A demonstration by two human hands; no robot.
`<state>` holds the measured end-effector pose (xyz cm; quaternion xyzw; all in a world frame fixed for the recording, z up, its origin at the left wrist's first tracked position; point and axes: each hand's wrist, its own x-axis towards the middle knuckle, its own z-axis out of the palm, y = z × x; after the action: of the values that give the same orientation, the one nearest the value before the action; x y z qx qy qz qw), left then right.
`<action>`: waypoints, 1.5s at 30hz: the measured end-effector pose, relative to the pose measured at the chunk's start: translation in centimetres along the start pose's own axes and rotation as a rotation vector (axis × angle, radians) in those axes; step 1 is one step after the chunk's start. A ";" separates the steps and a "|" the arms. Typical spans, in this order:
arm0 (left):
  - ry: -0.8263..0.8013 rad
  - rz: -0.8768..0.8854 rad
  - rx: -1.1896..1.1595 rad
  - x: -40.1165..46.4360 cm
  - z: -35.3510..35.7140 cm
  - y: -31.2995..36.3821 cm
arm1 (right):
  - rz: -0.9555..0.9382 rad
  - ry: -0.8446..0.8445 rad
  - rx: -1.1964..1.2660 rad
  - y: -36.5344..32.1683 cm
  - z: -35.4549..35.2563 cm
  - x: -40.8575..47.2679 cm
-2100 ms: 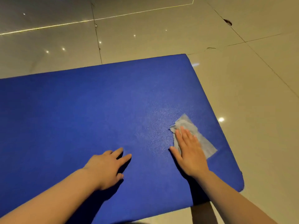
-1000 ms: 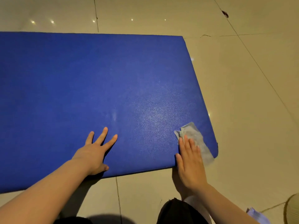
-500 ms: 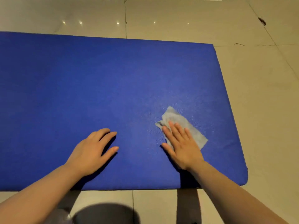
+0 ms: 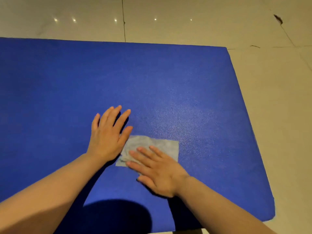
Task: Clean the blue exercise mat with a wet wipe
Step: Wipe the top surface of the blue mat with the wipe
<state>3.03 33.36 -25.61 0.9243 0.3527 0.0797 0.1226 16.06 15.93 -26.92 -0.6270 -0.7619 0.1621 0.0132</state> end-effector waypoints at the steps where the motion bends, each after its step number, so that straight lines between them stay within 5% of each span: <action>1: 0.015 -0.069 0.002 0.8 0.3 -0.1 | 0.062 0.007 0.010 1.2 -0.6 0.5; 5: -0.058 -0.378 -0.029 2.6 1.4 -0.6 | 0.379 0.048 0.045 9.0 -2.7 -0.5; 11: -0.041 -0.332 0.126 2.2 3.1 -1.2 | 0.954 0.114 0.124 12.2 -4.1 2.2; 13: -0.028 -0.326 0.132 2.3 3.1 -0.9 | 0.879 0.137 0.138 10.4 -4.1 4.0; 17: 0.014 -0.325 0.150 2.4 3.2 -0.8 | 0.408 0.102 0.109 7.2 -3.3 8.2; 21: 0.013 -0.353 0.162 2.6 3.4 -0.8 | 0.260 0.059 0.111 8.3 -4.9 12.4; 29: 0.050 -0.338 0.178 2.9 3.3 -0.8 | 0.594 0.053 0.048 21.7 -8.6 14.4; 37: 0.084 -0.303 0.190 2.9 3.5 -1.2 | 1.138 0.303 0.184 26.6 -10.1 16.0; 45: -0.041 -0.347 0.150 2.9 3.4 -1.3 | 0.591 0.163 0.119 19.5 -9.8 25.0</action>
<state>5.12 35.67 -29.04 0.8575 0.5092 0.0117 0.0723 31.46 45.33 -27.31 -0.8302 -0.5324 0.1527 0.0631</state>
